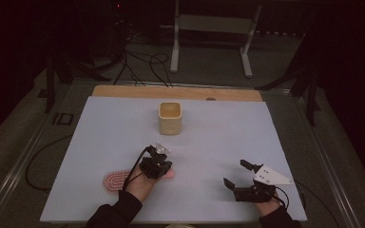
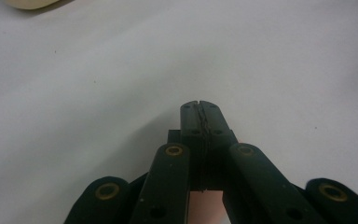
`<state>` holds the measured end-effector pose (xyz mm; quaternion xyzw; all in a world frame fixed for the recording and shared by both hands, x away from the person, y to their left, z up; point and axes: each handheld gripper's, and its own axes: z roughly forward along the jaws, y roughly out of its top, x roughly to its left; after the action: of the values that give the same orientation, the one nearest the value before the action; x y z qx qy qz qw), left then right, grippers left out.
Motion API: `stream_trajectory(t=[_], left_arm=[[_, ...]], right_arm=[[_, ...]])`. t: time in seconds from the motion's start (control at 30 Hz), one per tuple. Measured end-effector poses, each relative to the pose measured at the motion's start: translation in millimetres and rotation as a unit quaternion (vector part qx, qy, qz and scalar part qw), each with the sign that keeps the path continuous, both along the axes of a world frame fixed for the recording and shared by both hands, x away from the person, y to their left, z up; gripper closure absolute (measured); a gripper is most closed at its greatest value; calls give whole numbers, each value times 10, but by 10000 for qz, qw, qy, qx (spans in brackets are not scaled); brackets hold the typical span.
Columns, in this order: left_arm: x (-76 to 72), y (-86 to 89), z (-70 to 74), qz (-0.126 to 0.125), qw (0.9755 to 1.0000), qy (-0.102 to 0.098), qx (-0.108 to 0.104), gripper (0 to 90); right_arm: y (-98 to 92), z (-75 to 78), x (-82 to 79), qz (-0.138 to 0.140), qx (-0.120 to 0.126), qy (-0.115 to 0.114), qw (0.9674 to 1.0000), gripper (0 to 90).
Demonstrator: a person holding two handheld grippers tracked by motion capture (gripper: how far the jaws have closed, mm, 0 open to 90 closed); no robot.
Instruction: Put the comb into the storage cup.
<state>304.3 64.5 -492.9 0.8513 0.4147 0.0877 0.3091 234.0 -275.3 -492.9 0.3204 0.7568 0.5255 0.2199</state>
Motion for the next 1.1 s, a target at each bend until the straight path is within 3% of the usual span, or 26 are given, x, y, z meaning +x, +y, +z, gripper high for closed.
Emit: stream_trajectory(t=[0.2,0.27,0.47,0.7,1.1], left_arm=[[-13,-12,-32,-117,9997,195,27,900],[-51,-19,-39,-216,9995,209,130,900],[-137,-18,-27,-369,9988,317,43,900],[-270,-24,-16,-666,9968,433,122,900],[-476,24,-10,-931,9937,575,254,900]], right_arm=[[2,1,0,5,2,-10,10000,87],[4,2,-1,1,-2,-16,10000,88],[3,3,-1,-1,2,-10,10000,87],[7,4,-3,8,-1,-8,10000,88],[8,4,-2,25,2,-8,10000,87]])
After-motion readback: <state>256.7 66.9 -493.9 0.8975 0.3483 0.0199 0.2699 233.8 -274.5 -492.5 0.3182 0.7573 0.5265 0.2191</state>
